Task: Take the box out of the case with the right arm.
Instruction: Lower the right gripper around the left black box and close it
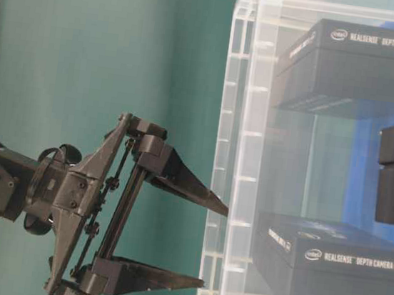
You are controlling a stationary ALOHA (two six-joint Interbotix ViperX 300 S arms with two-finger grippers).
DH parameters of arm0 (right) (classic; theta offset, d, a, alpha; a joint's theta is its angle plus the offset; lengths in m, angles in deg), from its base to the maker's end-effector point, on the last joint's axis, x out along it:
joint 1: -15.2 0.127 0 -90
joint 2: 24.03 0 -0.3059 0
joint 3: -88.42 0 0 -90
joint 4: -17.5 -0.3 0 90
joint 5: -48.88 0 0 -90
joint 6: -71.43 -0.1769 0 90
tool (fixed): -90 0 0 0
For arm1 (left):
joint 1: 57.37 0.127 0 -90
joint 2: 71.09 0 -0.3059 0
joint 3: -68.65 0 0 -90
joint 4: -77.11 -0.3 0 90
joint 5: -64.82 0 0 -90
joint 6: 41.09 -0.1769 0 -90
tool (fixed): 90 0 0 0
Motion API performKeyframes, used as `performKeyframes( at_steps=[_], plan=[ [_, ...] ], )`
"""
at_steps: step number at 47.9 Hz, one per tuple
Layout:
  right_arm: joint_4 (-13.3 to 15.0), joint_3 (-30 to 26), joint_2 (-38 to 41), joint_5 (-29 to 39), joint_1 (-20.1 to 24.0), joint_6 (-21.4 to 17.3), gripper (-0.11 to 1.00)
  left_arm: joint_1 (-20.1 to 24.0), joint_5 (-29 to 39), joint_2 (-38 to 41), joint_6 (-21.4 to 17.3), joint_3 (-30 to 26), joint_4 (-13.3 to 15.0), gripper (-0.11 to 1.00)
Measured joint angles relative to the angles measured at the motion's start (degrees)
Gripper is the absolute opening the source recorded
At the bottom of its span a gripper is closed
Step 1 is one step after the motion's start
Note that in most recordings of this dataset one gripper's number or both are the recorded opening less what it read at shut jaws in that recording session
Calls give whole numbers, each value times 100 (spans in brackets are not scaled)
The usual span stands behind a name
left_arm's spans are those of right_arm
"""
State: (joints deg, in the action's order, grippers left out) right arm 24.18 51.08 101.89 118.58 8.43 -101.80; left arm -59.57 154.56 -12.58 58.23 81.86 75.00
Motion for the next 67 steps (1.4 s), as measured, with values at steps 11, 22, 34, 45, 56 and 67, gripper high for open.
performKeyframes(
  at_steps=[11, 22, 34, 45, 56, 67],
  plan=[
    [0, 0, 0, 0, 0, 9, 90, 0, 0, 0, -9, 0, 0, 0],
    [0, 0, 114, 0, 0, 18, 90, 0, 9, 0, 0, 0, 0, 0],
    [35, 0, 316, 0, -9, 97, 90, 0, 0, 0, 0, 0, 0, 0],
    [53, 0, 527, -35, -53, 132, 90, 0, 0, 0, 0, 0, -9, 0],
    [70, 0, 677, -53, -88, 141, 90, 0, 0, 0, 0, 0, -9, 0],
    [114, 0, 738, -53, -88, 132, 90, 0, 0, 0, 0, 0, -9, 0]
  ],
)
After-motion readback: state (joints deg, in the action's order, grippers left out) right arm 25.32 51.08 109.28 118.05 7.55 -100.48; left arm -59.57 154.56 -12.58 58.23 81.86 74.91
